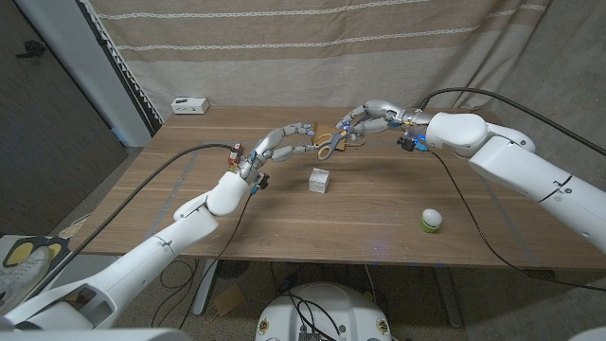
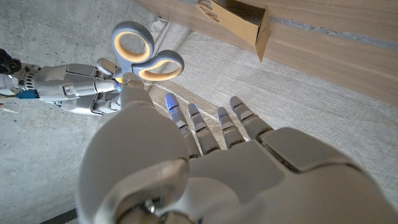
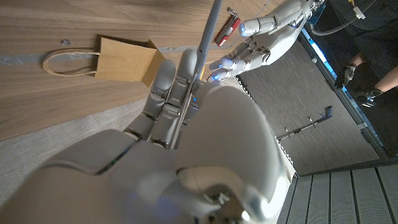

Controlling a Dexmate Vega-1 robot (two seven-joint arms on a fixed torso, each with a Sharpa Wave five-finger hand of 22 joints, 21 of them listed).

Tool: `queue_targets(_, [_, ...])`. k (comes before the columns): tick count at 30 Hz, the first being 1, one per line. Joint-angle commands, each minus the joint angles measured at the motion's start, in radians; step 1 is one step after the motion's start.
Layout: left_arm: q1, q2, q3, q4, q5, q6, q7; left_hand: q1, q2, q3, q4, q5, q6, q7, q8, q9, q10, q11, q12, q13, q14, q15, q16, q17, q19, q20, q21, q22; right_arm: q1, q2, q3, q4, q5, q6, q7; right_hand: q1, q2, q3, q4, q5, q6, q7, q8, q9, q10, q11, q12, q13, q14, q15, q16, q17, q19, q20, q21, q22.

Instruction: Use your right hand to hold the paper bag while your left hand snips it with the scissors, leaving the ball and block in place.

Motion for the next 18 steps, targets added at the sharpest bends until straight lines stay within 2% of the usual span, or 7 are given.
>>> queue_targets(1, [-0.007,0.0,0.009,0.0,-0.004,0.004,-0.018,0.003,0.008,0.002,0.001,-0.009,0.036,0.004,0.005,0.0,-0.002,0.0,-0.001,0.001,-0.006,-0.182,0.001,0.005,0.001,-0.151,-0.001,0.002,-0.002,-0.002,0.005,-0.004,-0.003,0.005,-0.003,0.014,0.0,-0.004,0.001,0.006,-0.002,0.001,0.0,0.0,0.002,0.001,0.0,0.0,0.008,-0.137,0.007,0.0,0.006,-0.172,0.006,0.001])
queue_targets(18, [-0.009,-0.007,0.014,0.009,-0.007,0.001,-0.018,0.007,0.015,0.007,0.001,-0.018,0.052,0.012,0.001,-0.004,0.004,-0.001,0.002,0.0,-0.005,-0.182,0.002,0.005,0.001,-0.151,-0.001,0.002,-0.007,-0.009,0.011,-0.013,0.0,0.017,0.006,0.015,0.001,-0.005,0.003,0.007,-0.004,0.0,0.0,-0.001,0.002,-0.002,0.0,0.001,0.007,-0.137,0.009,-0.003,0.004,-0.171,0.006,0.001])
